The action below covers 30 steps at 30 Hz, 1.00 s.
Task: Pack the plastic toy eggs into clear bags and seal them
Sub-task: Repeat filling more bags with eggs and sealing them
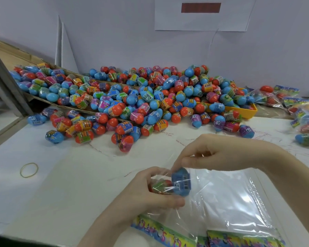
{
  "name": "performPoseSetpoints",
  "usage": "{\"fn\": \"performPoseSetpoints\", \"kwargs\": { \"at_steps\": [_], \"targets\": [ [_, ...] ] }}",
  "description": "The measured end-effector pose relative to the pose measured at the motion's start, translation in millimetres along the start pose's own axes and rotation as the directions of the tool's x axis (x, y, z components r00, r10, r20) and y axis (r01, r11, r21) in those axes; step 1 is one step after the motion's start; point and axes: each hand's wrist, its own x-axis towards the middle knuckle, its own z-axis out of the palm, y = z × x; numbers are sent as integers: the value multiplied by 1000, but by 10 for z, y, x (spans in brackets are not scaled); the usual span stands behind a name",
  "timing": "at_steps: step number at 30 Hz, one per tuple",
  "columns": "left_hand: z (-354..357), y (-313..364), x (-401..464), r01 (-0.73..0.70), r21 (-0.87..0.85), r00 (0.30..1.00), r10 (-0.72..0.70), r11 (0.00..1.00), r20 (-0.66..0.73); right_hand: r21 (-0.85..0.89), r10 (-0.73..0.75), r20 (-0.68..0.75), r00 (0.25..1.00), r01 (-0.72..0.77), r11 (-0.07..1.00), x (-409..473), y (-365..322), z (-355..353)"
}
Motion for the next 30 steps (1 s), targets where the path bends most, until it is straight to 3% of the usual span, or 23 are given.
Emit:
{"fn": "performPoseSetpoints", "kwargs": {
  "at_steps": [3, 5, 11, 18, 25, 30],
  "targets": [
    [-10, 7, -30, -26, -112, 999, 30, 993, 35, 125, 38, 40, 998, -43, 991, -68, 67, 44],
    [-20, 8, -38, -26, -179, 998, 37, 984, 54, 106, 7, 38, 999, -11, 994, -105, 88, 69],
    [-29, 47, -58, -32, -257, 982, 79, 966, 172, 64, -81, -240, 967, 99, 993, -139, 58, 132],
    [-38, 25, -26, 21, -228, 974, 31, 973, 223, 12, -94, -142, 985, 97, 995, -168, 65, 128],
    [42, 77, 24, -163, -188, 979, 183, 968, 89, -184, -112, -71, 991, 98, 978, -210, 29, 97],
    [70, 14, 67, -214, -176, 971, 228, 961, 66, -375, -168, -79, 983, 126, 918, -197, 50, 137]
  ]
}}
